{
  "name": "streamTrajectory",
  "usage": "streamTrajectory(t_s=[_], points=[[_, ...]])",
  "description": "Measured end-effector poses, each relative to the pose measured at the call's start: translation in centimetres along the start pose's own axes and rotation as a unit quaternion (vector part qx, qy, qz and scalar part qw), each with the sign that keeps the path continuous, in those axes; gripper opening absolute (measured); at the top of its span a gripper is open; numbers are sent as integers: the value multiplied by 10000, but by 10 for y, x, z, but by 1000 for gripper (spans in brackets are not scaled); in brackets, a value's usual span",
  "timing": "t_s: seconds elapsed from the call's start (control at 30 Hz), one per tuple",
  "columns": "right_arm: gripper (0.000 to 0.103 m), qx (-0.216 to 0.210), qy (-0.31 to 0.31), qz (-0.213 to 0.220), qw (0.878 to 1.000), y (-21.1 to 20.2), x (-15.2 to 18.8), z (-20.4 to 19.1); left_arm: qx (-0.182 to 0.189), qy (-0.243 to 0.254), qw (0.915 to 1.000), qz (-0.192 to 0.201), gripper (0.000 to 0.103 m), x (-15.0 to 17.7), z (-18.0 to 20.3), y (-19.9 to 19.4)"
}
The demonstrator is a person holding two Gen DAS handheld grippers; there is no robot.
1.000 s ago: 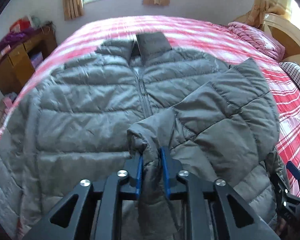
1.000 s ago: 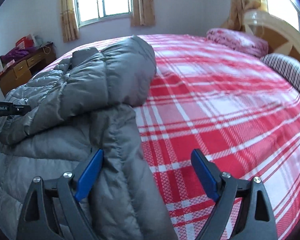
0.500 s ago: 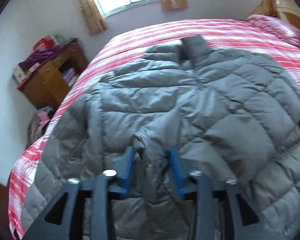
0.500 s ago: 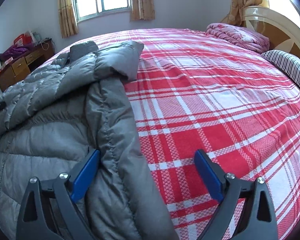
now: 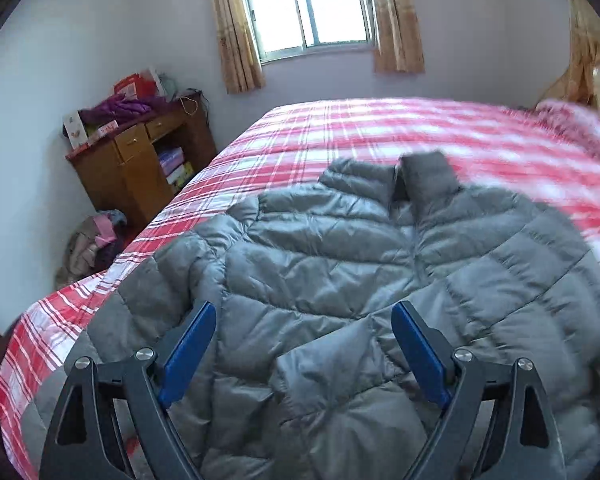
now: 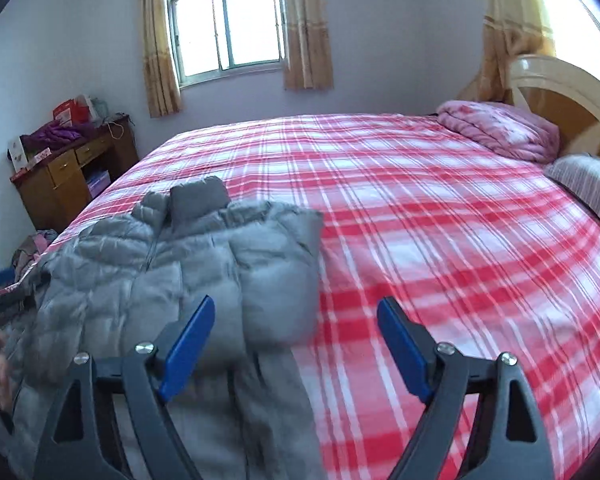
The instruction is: Fold large clothes
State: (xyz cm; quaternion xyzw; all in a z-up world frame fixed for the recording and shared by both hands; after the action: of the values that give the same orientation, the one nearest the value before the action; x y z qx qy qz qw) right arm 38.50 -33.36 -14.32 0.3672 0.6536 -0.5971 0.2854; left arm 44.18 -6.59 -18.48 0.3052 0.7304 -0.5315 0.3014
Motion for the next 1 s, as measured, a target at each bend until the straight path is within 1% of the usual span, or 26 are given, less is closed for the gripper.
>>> streamTrajectory(t_s=[0.07,0.1,0.2,0.23,0.3,0.43,0.5,0.6,0.73,0.93,0.97,1.0], points=[[86,-15,-91,-36,10000,26,-4,-6,-313,193,9993,-114,90,14,8,15],[86,5,-182,-112,9998,45,-3,-12,-347,231,9989,-198,90,22,10,22],[85,-47,-451,-424,9981,81,15,-23,-349,243,9981,-452,90,41,12,45],[83,-73,-492,-551,9972,90,22,-23,-317,233,9980,-489,90,43,12,49],[83,-99,-487,-829,9953,107,39,-23,-235,201,9978,-594,92,46,13,54],[83,-167,-298,-1067,9937,114,48,-14,-196,185,9973,-687,95,50,14,61],[85,-214,-211,-1178,9926,119,52,-11,-187,176,9969,-742,97,52,14,63],[88,-173,-170,-1296,9913,124,56,-9,-150,120,9967,-788,98,52,13,66],[89,-50,-285,-1349,9904,127,56,-13,-158,109,9967,-783,98,52,14,66],[90,-47,-271,-1374,9901,129,56,-12,-244,203,9965,-771,99,50,14,64],[90,-41,-273,-1372,9902,128,55,-11,-201,162,9961,-841,99,47,11,61],[89,-58,-265,-1332,9907,125,53,-11,-150,-7,9964,-834,98,43,3,53]])
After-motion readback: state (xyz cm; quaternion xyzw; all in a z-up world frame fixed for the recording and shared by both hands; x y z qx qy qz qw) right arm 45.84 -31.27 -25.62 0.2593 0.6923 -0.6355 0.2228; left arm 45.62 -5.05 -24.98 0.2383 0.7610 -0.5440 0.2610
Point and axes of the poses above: each gripper's, at about its wrist camera, not at the fingertips, and y roughly the way its jaws point, z to its right, x to its underside, the point moved 7 cm from there along y, roughly the way its jaws point, and after that the axes turned 5 degrees about -x, right-handed, at the moved point
